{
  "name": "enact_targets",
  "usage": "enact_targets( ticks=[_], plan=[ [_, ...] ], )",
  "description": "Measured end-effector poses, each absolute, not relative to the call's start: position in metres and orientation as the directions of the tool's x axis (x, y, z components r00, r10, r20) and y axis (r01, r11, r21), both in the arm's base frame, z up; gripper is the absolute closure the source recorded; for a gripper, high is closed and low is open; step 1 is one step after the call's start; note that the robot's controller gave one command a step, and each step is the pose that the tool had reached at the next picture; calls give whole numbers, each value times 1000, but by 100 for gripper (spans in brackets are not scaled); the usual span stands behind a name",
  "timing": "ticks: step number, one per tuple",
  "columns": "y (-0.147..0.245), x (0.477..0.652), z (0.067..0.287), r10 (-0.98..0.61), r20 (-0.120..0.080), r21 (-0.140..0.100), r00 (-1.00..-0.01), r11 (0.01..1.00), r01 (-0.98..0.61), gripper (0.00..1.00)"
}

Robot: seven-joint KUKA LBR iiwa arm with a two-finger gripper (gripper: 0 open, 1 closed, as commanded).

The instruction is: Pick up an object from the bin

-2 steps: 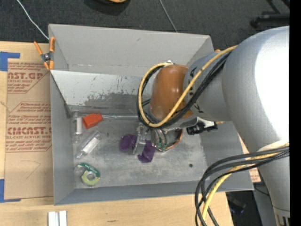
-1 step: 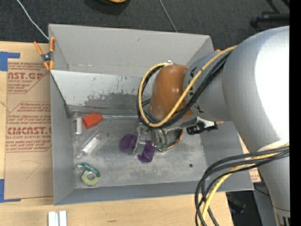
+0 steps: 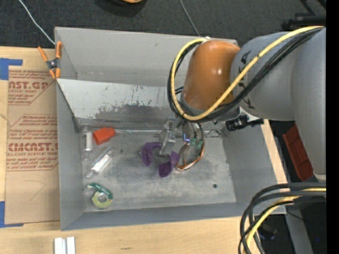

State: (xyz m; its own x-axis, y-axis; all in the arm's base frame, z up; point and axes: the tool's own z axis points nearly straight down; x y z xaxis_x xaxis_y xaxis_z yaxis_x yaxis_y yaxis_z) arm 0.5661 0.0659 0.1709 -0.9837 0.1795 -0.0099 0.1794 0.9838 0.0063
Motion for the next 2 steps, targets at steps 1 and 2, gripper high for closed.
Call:
enact_targets(
  ticks=[1, 2],
  plan=[
    [51, 564, 111, 136, 0, 2, -991, 991, 136, 100],
    [57, 569, 222, 151, -16, 8, -988, 988, 151, 100]
  ],
)
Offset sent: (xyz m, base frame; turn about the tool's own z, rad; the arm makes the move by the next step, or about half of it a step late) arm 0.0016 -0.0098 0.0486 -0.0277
